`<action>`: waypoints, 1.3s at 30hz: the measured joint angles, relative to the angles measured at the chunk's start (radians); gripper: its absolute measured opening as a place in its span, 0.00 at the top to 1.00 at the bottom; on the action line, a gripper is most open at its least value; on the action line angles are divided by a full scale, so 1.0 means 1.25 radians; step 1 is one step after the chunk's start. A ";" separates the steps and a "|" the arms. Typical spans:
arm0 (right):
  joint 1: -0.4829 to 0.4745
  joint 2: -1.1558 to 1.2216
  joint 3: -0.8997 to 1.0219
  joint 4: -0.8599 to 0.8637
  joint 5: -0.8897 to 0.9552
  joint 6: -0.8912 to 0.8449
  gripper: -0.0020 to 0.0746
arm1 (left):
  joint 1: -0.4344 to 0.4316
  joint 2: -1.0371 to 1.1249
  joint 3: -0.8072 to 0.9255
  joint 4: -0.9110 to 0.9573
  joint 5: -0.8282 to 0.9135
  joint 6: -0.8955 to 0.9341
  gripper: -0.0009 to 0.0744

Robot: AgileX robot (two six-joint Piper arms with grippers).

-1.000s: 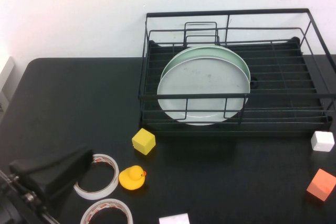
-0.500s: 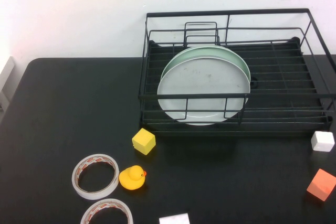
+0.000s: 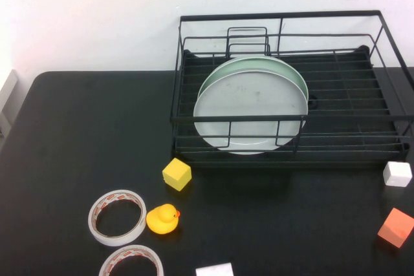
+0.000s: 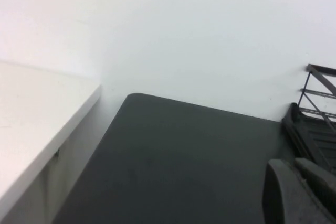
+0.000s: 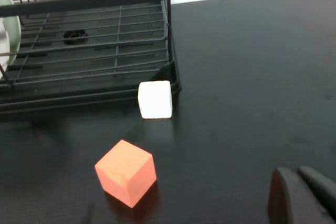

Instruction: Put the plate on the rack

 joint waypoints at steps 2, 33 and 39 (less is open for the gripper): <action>0.000 0.000 0.000 0.000 0.001 0.000 0.98 | 0.000 -0.003 0.000 0.000 0.020 0.000 0.99; 0.000 0.000 0.000 -0.001 0.001 0.000 0.98 | -0.111 -0.018 -0.001 -0.051 0.242 0.018 0.99; 0.000 0.000 -0.001 -0.001 0.001 0.000 0.98 | -0.111 -0.018 -0.001 -0.051 0.242 0.022 0.99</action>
